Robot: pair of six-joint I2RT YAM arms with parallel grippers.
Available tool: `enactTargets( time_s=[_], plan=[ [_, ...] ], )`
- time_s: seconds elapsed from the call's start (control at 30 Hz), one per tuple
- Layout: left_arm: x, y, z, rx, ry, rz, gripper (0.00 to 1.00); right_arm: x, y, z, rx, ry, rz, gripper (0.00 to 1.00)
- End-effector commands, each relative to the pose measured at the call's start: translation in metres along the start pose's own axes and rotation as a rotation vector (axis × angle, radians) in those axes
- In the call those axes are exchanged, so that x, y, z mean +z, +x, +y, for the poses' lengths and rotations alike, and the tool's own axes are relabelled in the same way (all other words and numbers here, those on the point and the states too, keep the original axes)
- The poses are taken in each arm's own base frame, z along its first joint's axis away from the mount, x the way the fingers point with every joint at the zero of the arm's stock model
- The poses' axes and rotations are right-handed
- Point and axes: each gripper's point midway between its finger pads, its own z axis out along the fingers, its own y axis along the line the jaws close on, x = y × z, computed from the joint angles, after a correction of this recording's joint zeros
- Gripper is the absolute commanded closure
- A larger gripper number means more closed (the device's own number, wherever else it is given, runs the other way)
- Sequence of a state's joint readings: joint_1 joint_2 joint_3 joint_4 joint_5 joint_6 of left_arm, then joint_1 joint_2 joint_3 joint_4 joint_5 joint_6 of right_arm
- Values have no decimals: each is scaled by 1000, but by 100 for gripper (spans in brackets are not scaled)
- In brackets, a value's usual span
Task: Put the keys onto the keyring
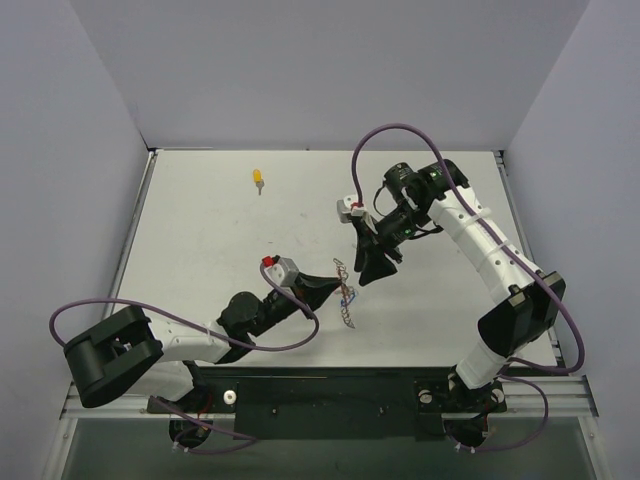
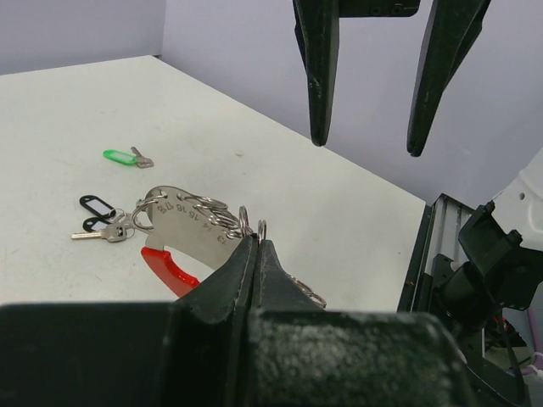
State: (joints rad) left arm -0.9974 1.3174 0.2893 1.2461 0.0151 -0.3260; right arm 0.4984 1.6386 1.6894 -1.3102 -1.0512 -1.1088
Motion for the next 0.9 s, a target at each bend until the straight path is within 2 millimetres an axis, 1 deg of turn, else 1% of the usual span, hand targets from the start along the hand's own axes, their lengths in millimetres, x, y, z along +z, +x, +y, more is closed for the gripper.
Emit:
enactTargets(
  time_s=[0.0, 0.2, 0.33, 0.67, 0.8, 0.87],
  plan=[
    [-3, -106, -33, -43, 132, -405, 100, 0, -2, 45, 170, -162, -44, 64],
    [-1, -110, -34, -20, 148, -411, 100, 6, 9, 41, 198, -148, -19, 70],
    [2, -111, -37, -13, 158, -405, 100, 13, 15, 34, 185, -126, 3, 71],
    [6, -115, -44, -8, 193, -402, 100, 18, 14, 24, 189, -132, 7, 71],
    [9, -116, -48, 0, 214, -401, 100, 17, 14, 19, 193, -121, 14, 70],
    [11, -116, -51, 1, 227, -401, 100, 13, 14, 16, 193, -104, 15, 70]
  ],
)
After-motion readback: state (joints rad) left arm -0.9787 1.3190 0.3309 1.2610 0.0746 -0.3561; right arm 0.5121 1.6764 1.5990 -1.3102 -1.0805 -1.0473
